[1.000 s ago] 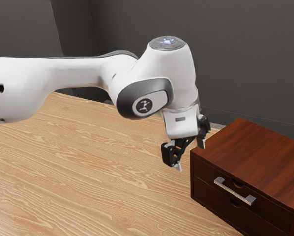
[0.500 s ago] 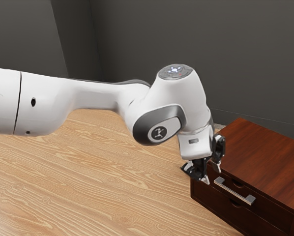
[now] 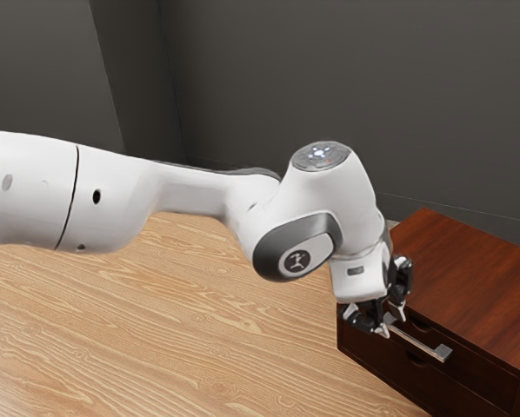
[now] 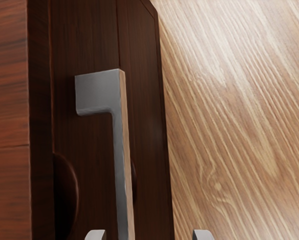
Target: Pull the drawer handle with one arm to open the drawer
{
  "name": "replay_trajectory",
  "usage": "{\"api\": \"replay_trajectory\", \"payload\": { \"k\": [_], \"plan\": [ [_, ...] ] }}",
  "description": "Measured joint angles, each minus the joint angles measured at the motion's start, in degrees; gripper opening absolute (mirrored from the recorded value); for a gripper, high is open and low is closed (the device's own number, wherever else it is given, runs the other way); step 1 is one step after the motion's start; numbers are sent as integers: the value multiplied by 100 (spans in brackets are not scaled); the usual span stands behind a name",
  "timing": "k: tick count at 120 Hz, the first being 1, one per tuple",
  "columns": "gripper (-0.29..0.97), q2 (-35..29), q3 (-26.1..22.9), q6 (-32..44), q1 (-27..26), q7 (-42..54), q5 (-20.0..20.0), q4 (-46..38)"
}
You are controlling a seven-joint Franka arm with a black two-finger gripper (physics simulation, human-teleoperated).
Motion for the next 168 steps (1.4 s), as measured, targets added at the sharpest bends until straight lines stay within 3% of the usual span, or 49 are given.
{"api": "replay_trajectory", "payload": {
  "k": [38,70,91,116,168],
  "plan": [
    [15,282,7,175,1,47,-4,4],
    [-4,311,9,240,-65,56,-49,-65],
    [-10,26,41,280,-229,30,-101,-488],
    [-8,-416,393,282,-783,5,-128,-963],
    [-11,-1434,424,345,-1093,-66,-320,-2172]
  ]
}}
